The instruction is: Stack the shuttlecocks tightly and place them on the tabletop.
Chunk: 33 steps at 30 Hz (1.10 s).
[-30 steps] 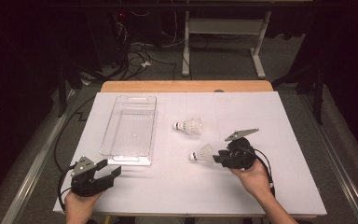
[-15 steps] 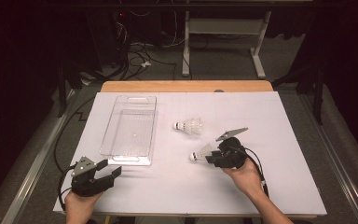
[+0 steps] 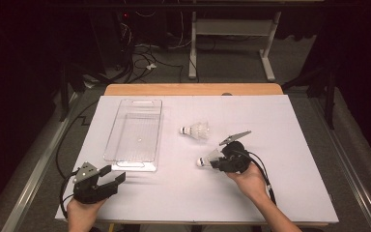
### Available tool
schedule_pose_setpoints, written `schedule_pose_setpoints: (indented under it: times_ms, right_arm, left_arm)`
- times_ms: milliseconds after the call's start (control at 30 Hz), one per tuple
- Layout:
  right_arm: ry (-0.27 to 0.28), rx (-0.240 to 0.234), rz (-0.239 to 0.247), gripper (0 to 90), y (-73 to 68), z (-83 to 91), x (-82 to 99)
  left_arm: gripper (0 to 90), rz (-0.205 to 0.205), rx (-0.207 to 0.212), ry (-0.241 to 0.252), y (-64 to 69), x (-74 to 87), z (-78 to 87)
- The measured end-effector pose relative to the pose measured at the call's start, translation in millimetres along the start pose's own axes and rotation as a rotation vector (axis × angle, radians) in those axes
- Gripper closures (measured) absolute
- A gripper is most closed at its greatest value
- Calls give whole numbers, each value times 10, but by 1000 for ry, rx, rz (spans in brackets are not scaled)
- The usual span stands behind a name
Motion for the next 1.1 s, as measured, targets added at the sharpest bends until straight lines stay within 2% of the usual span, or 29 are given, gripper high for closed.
schedule_pose_setpoints:
  times_ms: [333,600,700,767,1100]
  right_arm:
    - [3,-27,3,844,-20,1,-14]
    - [-12,-44,27,894,-62,10,-1]
    - [5,-38,32,900,-65,25,-12]
    - [27,-15,46,900,-53,51,-32]
    - [63,-22,24,900,4,175,-62]
  left_arm:
    - [365,8,-1,2,-4,-6,-9]
    - [365,5,2,-3,-7,0,-15]
    - [365,1,0,5,0,-6,-1]
    - [366,0,-1,3,-4,-6,-1]
    - [366,-10,-17,7,7,-10,24]
Point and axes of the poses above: each handheld gripper's, and its own axes: z roughly backward along the jaws, x roughly out of its underside, y roughly to its right, the point moved 9 cm from there along -z, roughly forward along the jaws, and after that the axes turned 14 degrees about -z, right-handed, at the moved point
